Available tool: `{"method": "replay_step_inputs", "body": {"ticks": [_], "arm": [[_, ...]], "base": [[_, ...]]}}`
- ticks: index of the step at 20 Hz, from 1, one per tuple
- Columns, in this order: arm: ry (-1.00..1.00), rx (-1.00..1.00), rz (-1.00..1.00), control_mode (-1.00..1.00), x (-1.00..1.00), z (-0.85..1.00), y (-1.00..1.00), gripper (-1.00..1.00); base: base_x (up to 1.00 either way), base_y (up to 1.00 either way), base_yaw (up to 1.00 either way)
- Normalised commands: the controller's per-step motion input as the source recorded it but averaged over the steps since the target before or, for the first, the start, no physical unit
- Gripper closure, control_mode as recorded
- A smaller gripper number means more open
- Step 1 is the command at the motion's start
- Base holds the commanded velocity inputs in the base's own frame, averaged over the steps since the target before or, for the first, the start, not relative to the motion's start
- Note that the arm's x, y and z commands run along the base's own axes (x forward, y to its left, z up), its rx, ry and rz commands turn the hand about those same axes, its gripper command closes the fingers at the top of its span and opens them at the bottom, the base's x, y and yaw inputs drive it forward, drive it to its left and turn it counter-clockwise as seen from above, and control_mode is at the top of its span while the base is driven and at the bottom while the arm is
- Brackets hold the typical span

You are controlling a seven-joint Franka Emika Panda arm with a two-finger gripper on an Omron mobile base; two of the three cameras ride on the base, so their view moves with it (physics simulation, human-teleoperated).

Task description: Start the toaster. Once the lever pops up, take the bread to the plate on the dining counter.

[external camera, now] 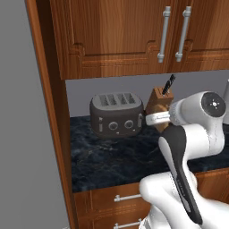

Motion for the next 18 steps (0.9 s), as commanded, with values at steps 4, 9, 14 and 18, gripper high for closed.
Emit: {"method": "replay_step_inputs", "body": {"ticks": [4, 9, 14, 18], "arm": [[0.01, 0.0, -0.05, -1.0, -0.36, 0.0, -0.05, 1.0], [0.01, 0.0, -0.03, -1.0, -0.21, 0.0, -0.11, 1.0], [0.0, 0.0, 0.0, -1.0, -0.2, 0.0, -0.13, 1.0], [0.0, 0.0, 0.01, -1.0, -0.04, -0.01, 0.0, 1.0]], "base": [[0.0, 0.0, 0.0], [0.0, 0.0, 0.0], [0.0, 0.0, 0.0], [0.0, 0.0, 0.0]]}}
